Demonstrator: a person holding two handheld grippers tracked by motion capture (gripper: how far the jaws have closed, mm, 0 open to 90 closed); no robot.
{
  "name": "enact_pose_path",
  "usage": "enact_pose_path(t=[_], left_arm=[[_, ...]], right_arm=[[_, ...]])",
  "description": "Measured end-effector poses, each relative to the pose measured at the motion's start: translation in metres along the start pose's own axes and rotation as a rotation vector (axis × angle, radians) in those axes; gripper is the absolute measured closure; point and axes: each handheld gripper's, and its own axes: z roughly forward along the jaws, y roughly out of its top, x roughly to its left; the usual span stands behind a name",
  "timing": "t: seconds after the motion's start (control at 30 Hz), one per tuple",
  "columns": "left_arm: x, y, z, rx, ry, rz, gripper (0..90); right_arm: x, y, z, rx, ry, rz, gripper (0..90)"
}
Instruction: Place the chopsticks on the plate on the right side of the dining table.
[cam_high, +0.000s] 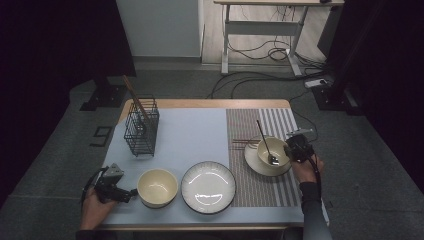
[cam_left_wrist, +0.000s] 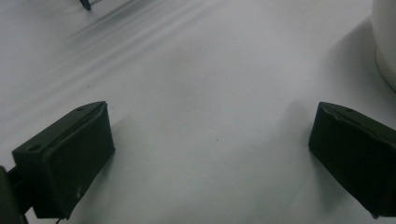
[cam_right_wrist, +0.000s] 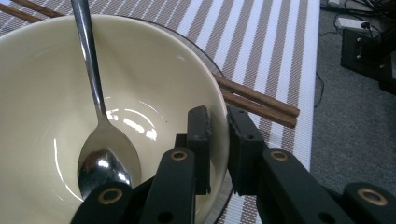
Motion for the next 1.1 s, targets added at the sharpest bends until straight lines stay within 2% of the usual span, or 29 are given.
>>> enact_pose_path(t=[0.47, 0.87, 0.93, 1.1], left_arm=[[0.0, 0.0, 0.0, 0.001, 0.0, 0.0, 0.0], [0.0, 0.0, 0.0, 0.0, 0.0, 0.0, 0.0], [0.0, 0.0, 0.0, 0.001, 0.0, 0.0, 0.0], [0.0, 0.0, 0.0, 0.001, 0.0, 0.0, 0.0]], right_arm=[[-0.012, 0.001, 0.005, -0.004, -0.017, 0.031, 80.4], [-0.014, 0.005, 0.009, -0.016, -0.006, 0.035, 80.4], [-0.015, 0.005, 0.008, -0.01, -0.007, 0.051, 80.6], [-0.017, 0.004, 0.007, -0.011, -0.017, 0.058, 80.9]])
